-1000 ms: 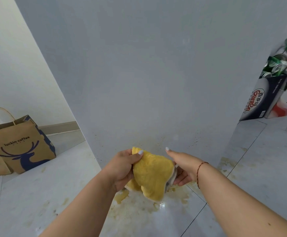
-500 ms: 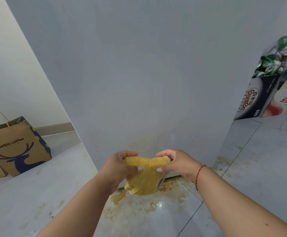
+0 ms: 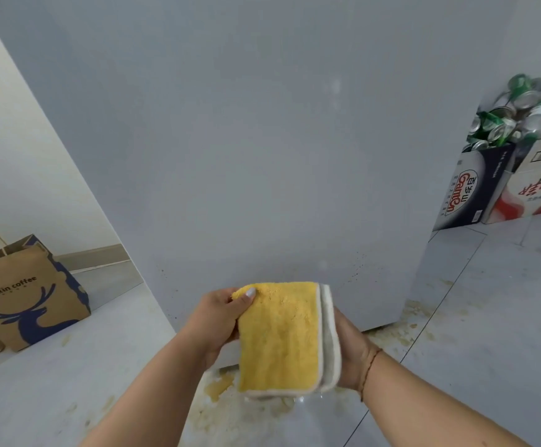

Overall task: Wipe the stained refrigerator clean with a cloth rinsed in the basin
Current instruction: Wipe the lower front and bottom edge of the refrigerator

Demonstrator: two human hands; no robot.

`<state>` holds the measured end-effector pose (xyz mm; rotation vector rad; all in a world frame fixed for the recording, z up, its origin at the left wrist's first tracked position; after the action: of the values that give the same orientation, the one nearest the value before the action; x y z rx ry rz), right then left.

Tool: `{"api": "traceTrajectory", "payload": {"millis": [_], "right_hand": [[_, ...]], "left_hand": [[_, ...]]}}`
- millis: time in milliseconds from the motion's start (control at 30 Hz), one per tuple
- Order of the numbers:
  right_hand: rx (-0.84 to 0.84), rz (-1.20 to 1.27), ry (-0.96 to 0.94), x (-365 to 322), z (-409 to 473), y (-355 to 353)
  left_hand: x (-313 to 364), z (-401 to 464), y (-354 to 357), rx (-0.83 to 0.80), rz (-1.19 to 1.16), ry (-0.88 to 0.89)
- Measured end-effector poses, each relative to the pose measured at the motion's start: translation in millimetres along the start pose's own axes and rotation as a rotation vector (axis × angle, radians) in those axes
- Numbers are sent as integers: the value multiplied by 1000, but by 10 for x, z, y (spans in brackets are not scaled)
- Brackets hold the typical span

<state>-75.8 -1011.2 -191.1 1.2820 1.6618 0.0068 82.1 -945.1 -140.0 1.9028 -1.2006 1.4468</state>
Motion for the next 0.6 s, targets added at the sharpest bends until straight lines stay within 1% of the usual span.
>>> {"api": "traceTrajectory", "payload": {"millis": [67,100,200,233,267,300,333,367,400,433,467,533,567,600], "right_hand": [[-50,108,-31,19,13,173],[-49,205,-32,-7,5,205],[110,307,-178,-245,-9,241],[188,272,-268,-348,-56,270],[299,210,-396,-443,-100,254],[449,127,-556,-530,-153,203],[594,34,-739,-617,-238,169],[689,-52,-946,-719,-362,186],[709,-158,-1132,-802,-444,221],[692,-280,-1274,-866,-489,284],[656,-388,-1369,-929,-492,353],[529,-525,-1419,-1026,-395,476],[493,-614,-1423,-1045,-314,576],[530,-772,-1441,-1059,-260,617]], "left_hand": [[-40,38,-49,97,-3,-28],[-27,44,-65,133,3,-22],[72,27,-124,232,75,48],[107,27,-157,266,96,78],[142,25,-200,300,106,106],[174,17,-254,333,111,130],[200,9,-315,366,111,151],[221,5,-371,397,106,168],[240,-9,-421,423,97,185],[255,-27,-472,449,84,201],[265,-50,-524,475,68,216],[283,-99,-612,536,40,251],[279,-137,-705,580,29,269],[293,-177,-739,614,14,291]]}}
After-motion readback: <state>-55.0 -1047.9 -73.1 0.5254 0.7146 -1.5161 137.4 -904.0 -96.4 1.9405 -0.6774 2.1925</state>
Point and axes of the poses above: each hand's wrist, its own z-axis towards the middle knuckle, its own y-axis out of the palm, x = y × z, the point moved 6 cm from there along z, towards the middle knuckle, and after that the axes turned 7 degrees about x, right-handed, at the moved point
